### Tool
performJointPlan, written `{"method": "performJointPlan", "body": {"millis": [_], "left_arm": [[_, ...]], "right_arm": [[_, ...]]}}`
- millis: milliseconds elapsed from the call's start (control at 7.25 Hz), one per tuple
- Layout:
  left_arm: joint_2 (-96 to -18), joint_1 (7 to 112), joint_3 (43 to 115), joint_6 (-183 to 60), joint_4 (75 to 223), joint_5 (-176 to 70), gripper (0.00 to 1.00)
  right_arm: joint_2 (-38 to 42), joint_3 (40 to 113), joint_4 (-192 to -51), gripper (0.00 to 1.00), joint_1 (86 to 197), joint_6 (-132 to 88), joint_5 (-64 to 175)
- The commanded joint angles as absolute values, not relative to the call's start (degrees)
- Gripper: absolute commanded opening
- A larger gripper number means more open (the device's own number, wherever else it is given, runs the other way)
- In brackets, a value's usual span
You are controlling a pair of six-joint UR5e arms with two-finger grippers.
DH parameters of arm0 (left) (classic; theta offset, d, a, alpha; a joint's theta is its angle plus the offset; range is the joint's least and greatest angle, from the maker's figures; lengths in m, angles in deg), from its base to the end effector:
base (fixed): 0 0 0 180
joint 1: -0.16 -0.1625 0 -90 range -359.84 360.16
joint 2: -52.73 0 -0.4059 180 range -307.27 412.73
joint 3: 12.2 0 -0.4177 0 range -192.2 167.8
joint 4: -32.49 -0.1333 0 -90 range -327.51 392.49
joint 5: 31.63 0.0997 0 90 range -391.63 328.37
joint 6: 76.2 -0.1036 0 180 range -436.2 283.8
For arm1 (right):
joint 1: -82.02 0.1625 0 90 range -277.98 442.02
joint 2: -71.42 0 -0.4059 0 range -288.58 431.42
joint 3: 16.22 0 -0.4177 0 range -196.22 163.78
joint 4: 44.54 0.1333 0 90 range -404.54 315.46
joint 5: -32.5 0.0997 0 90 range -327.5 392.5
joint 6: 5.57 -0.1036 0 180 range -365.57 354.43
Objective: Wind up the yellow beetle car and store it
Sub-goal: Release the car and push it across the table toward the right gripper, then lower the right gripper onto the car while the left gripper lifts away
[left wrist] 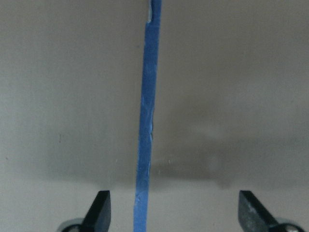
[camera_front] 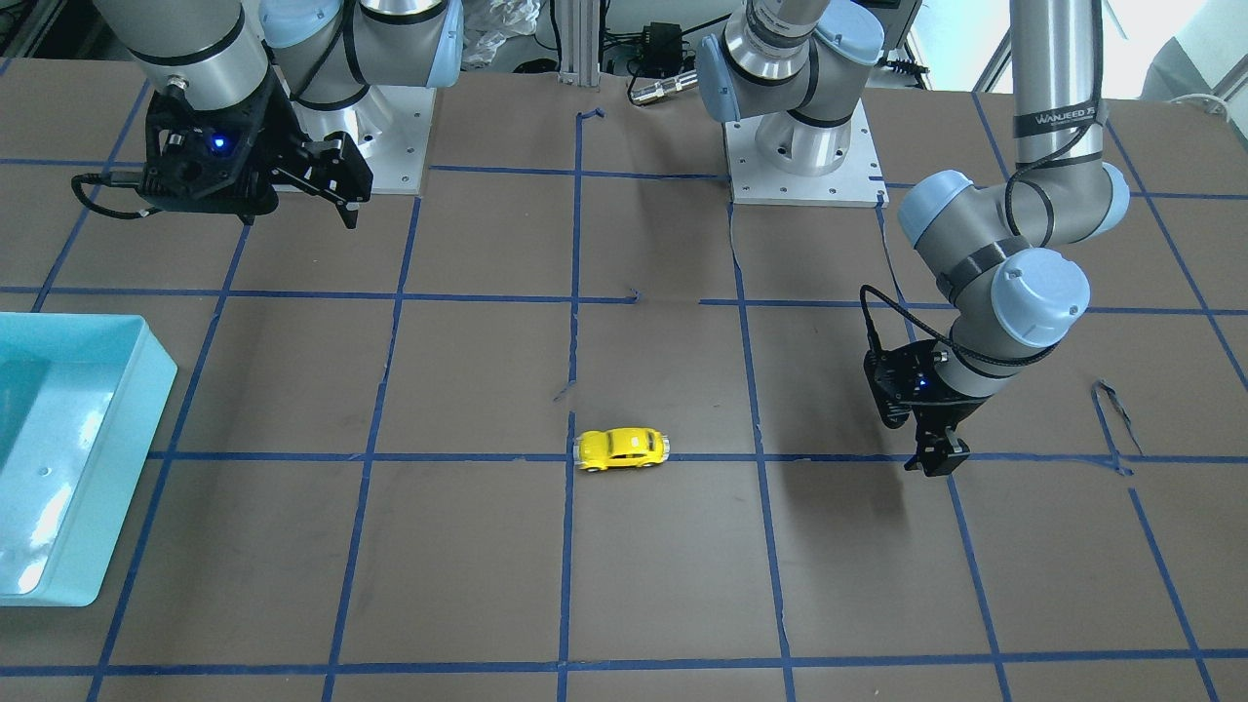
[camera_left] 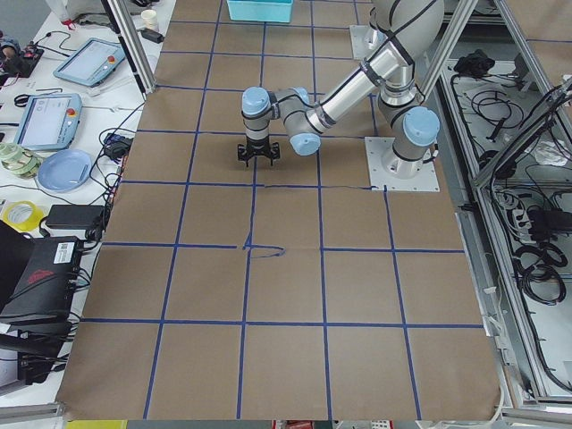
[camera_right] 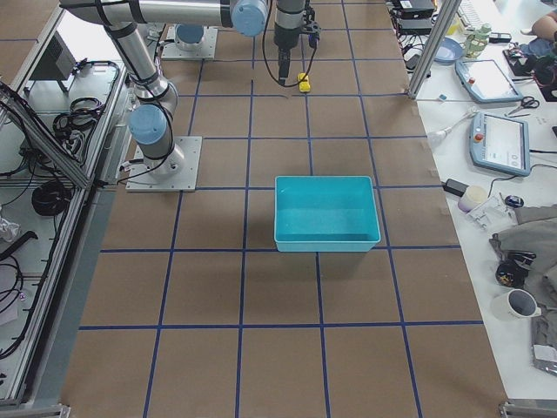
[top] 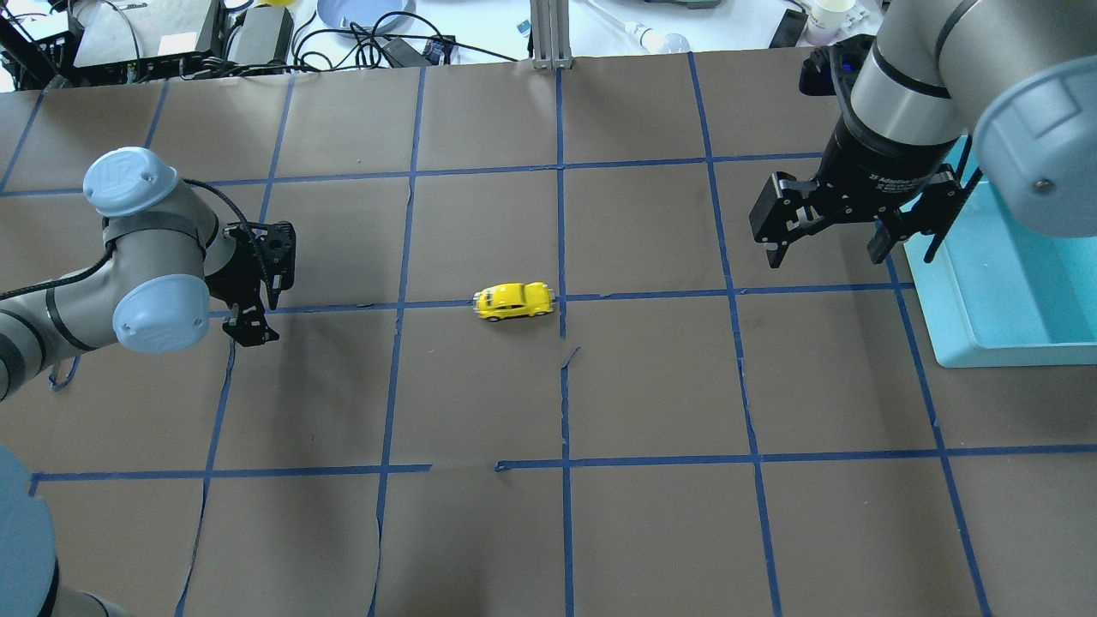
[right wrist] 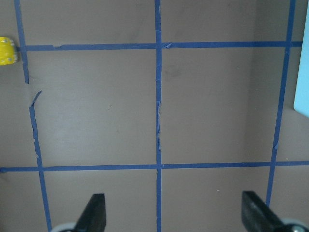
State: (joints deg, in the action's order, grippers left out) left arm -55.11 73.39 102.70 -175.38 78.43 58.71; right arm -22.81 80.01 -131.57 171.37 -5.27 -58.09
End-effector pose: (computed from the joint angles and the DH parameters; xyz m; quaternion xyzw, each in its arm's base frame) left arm 0.0268 -0.5488 0.1641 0.6587 0.7523 -0.0036 0.0113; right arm 0.1268 -0.4793 0.4409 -0.0028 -0.9990 -0.0434 0.0048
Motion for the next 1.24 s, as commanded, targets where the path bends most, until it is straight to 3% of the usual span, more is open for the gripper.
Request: {"method": "performJointPlan", "body": {"millis": [0,552,1103], "left_arm": [[-52.3,80.1,96.7,-161.7,86.3,58.5,0.93],[-46.8,91.6,77.5,-124.6,112.3,58.6,0.93],[-40.9,92.7,73.2,-95.0,121.0,59.3,0.95]], "right_arm": [[-22.8,79.9,-131.6,1.0,171.1,-5.0,-57.8],[-20.8,79.9,-135.7,1.0,171.1,-0.1,-58.2],[-15.5,80.0,-145.1,1.0,167.7,38.2,-58.2]]}}
